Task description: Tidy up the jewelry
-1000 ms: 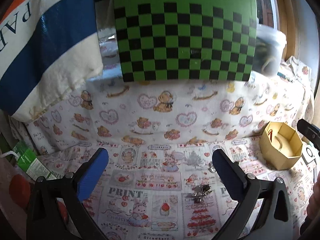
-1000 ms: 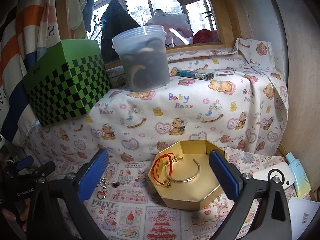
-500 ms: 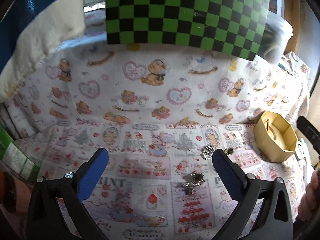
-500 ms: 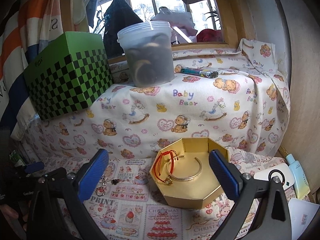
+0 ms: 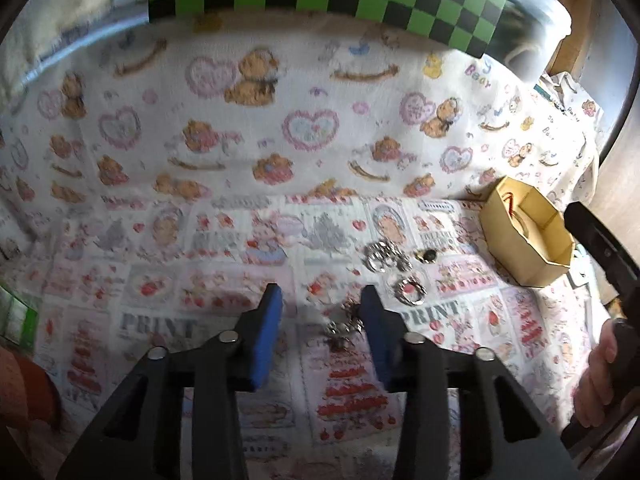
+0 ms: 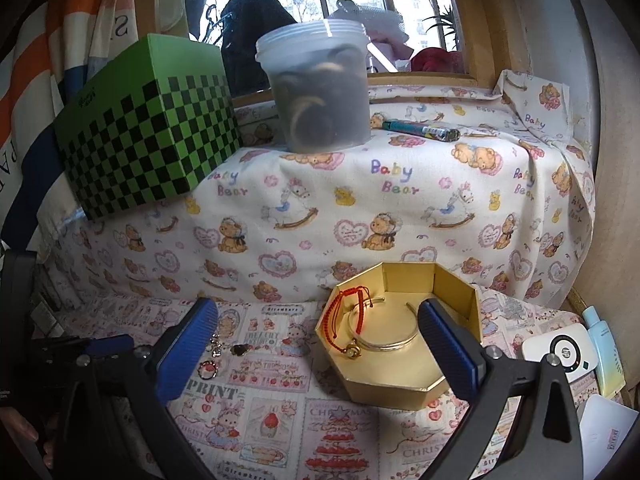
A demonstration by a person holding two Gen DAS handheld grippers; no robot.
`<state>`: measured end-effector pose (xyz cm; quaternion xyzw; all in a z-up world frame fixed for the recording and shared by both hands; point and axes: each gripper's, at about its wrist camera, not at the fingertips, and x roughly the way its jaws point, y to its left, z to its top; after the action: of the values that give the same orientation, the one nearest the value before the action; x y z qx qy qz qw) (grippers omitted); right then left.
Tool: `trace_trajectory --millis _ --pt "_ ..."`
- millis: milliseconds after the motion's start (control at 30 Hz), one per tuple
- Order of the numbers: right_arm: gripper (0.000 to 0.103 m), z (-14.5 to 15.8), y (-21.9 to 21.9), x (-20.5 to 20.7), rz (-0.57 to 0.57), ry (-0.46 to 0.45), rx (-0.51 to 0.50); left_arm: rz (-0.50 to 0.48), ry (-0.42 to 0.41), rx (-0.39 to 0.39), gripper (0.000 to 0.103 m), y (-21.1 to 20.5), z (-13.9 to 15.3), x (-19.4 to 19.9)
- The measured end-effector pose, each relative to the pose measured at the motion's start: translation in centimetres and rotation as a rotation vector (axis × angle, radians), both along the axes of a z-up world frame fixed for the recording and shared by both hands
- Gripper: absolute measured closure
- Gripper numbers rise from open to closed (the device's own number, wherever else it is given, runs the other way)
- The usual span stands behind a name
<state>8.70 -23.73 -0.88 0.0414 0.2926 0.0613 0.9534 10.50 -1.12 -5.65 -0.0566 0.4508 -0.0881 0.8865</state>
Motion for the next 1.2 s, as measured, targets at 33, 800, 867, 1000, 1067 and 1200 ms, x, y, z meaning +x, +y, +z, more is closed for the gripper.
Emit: trace_trajectory --millis 33,800,867,1000,1067,1200 --pt "0.003 0.0 0.1 0.0 0.000 0.000 -0.005 -0.010 0.031 -0.042 0.069 0.2 -0.2 0.0" --pt "0.003 -0.4 0.3 0.2 0.015 0.019 -0.014 -0.003 0.046 -0.059 0.082 0.8 1.5 -0.6" --pt "0.003 -0.4 0.5 0.2 0.035 0.028 -0.004 0.034 0.012 -0.045 0.082 1.7 2.4 -0.9" --pt "0.004 0.8 2.6 -0.5 0.155 0.020 -0.006 0.123 -0.107 0.055 0.082 3.6 4.5 -1.4" --pt "0.013 0.8 3.9 0.0 0.179 0.083 0.018 0.174 -0.133 0.063 0.082 5.1 4.8 -1.4" --pt "0.044 -1.0 7.5 2.1 0.253 0.260 0.042 0.222 -0.146 0.014 0.082 7.8 4.8 -1.1"
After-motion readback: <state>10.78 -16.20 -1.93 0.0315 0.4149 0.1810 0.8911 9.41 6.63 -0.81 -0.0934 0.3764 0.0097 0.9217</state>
